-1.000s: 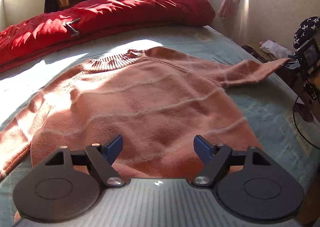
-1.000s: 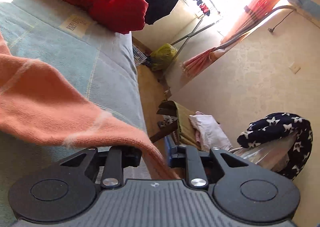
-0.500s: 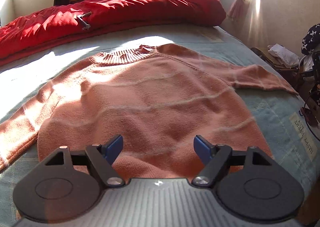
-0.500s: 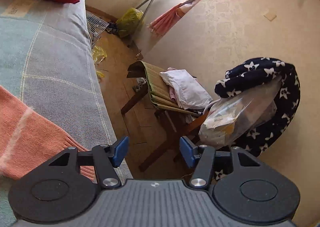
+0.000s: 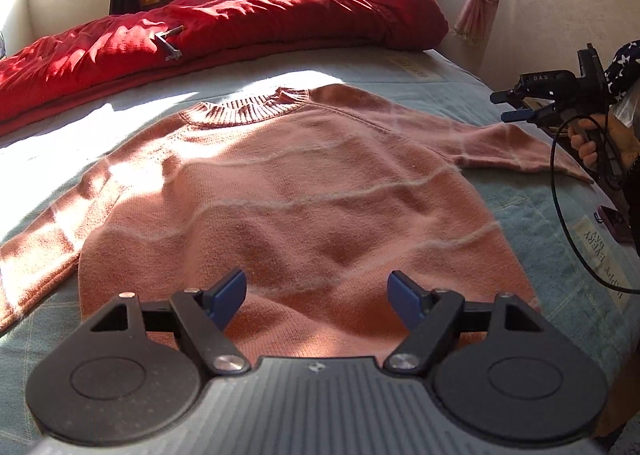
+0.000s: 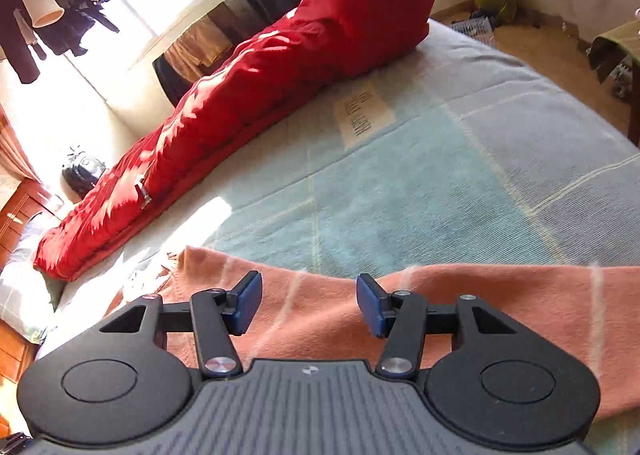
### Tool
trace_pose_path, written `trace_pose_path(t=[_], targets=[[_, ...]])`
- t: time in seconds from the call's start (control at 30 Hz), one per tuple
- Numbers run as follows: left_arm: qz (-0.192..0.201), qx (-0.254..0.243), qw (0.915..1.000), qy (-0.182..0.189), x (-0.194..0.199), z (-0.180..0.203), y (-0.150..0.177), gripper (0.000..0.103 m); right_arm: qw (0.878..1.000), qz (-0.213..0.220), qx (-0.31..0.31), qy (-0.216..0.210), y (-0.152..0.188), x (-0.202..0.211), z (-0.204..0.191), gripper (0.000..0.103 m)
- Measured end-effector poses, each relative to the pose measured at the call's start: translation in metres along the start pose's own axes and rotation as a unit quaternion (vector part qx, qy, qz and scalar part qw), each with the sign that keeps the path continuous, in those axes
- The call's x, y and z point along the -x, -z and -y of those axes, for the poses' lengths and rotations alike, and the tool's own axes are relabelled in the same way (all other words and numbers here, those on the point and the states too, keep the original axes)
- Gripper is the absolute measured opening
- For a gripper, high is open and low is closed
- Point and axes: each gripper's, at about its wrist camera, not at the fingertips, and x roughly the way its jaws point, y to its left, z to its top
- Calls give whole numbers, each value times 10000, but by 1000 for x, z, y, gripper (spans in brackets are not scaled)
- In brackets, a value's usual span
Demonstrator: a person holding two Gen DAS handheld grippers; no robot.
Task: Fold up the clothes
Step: 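Open the right gripper and release the sleeve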
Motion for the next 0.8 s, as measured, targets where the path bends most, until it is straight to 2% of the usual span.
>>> trace_pose_path(t=[0.17, 0.23, 0.3, 0.4, 0.47, 0.53, 0.6, 0.63, 0.67, 0.73, 0.8], targets=[[-10, 256, 9995, -195, 8, -13, 12, 78, 9978, -622, 230, 61, 0, -54, -41, 55], [-31, 372, 9990, -253, 10, -18, 16, 78, 9955, -469, 690, 455, 3, -66, -49, 52], [-46, 455, 9984, -330, 12, -23, 20, 78, 9944, -258, 858, 564, -2, -69, -55, 54], [-13, 527, 9978, -393, 15, -26, 22, 78, 9932, -299, 989, 540, -7, -62, -71, 58], [29, 563, 9976, -405, 18, -28, 23, 78, 9916, -482, 1098, 475, -5, -55, -83, 66], [59, 574, 9975, -398, 20, -29, 24, 78, 9882, -759, 1198, 582, 0, -54, -93, 72], [52, 594, 9975, -391, 20, -29, 25, 78, 9851, -876, 1300, 707, 7, -67, -96, 73], [33, 606, 9973, -410, 19, -29, 26, 78, 9836, -914, 1349, 772, 10, -75, -96, 77], [13, 618, 9972, -429, 18, -29, 27, 78, 9837, -888, 1346, 793, 11, -84, -96, 88], [-6, 622, 9970, -456, 18, -29, 29, 78, 9872, -614, 1287, 716, 7, -101, -97, 103], [1, 605, 9972, -450, 21, -28, 31, 78, 9867, -394, 1336, 840, 2, -115, -103, 103]])
